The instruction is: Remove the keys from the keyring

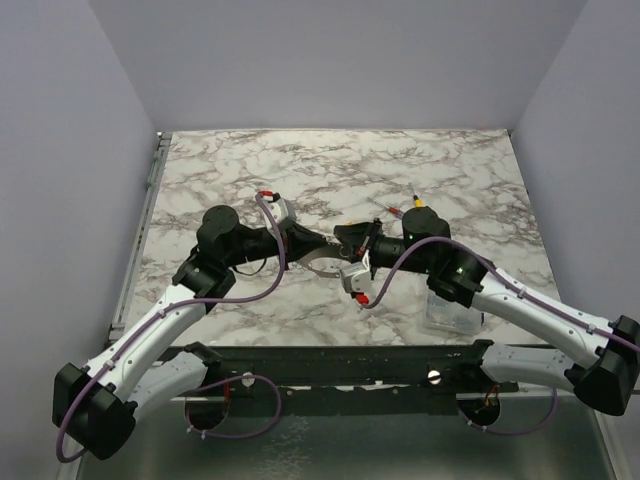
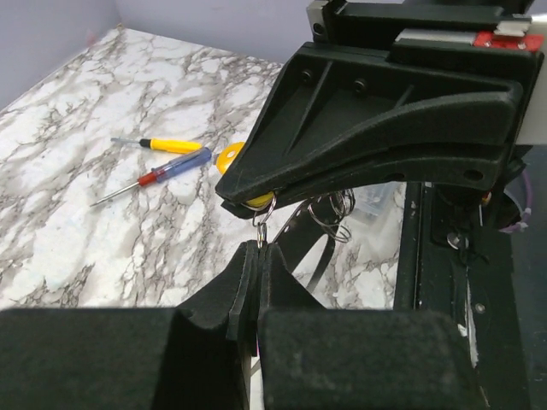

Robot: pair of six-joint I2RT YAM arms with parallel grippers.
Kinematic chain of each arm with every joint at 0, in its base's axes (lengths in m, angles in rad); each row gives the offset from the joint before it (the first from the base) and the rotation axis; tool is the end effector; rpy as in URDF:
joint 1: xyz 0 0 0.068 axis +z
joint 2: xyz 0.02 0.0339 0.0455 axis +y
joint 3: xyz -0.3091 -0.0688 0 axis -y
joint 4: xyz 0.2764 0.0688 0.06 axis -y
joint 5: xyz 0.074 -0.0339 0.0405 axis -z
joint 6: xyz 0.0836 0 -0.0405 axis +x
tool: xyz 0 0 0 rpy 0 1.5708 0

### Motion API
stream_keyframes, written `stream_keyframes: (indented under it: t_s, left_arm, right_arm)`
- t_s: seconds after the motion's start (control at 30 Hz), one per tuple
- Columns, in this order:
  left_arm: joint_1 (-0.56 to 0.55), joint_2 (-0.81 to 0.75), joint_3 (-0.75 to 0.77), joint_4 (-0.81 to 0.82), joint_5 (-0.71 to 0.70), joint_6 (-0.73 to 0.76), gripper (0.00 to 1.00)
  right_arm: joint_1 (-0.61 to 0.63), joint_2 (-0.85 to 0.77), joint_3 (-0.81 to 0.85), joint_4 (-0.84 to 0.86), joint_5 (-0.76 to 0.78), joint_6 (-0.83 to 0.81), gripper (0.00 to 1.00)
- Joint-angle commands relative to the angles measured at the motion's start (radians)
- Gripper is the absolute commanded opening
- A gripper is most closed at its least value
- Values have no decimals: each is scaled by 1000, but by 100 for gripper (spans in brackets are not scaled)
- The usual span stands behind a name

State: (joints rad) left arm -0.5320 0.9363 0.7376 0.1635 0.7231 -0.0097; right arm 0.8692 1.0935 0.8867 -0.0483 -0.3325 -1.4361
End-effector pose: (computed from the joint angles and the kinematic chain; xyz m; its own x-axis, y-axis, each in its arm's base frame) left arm 0.1927 -0.1776 0.3619 -0.0395 0.0148 -0.9991 0.9499 0.3108 -0.0330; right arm 0.1785 0.2536 0.3514 0.8956 -0.3914 -0.2116 -0.2857 -0.1415 -0.9478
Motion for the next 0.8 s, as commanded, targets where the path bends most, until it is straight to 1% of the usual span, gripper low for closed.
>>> stream_keyframes:
  t_s: [0.0, 0.1, 0.17, 0.27, 0.37, 0.43, 0.57, 0.63, 0.7, 0.77]
  left_arm:
    - [18, -36, -27, 84, 53, -51, 0]
    - [17, -32, -45, 124, 63, -85, 0]
    - [19, -24, -49, 160, 66, -140, 0]
    - [33, -6, -68, 245, 79, -286, 0]
    - [72, 14, -102, 371, 91, -459, 0]
    - [83, 20, -120, 414, 91, -520, 0]
    - [84, 16, -151, 422, 81, -537, 0]
    - [78, 16, -174, 424, 90, -522, 0]
    - [73, 8, -197, 404, 92, -458, 0]
    - [73, -7, -216, 325, 85, -327, 0]
  right_arm:
    - [-35, -5, 63, -123, -51, 208, 1]
    - [-42, -3, 93, -148, -132, 310, 1]
    - [-45, 2, 101, -147, -173, 391, 1]
    - [-58, 1, 85, -110, -218, 504, 1]
    - [-61, -38, 12, -32, -264, 543, 1]
    - [-61, -56, -18, 4, -282, 558, 1]
    - [-61, -62, -25, 39, -323, 590, 1]
    - [-61, -56, -18, 73, -341, 616, 1]
    - [-61, -41, -23, 70, -329, 616, 1]
    - [-62, -24, -66, 88, -291, 579, 1]
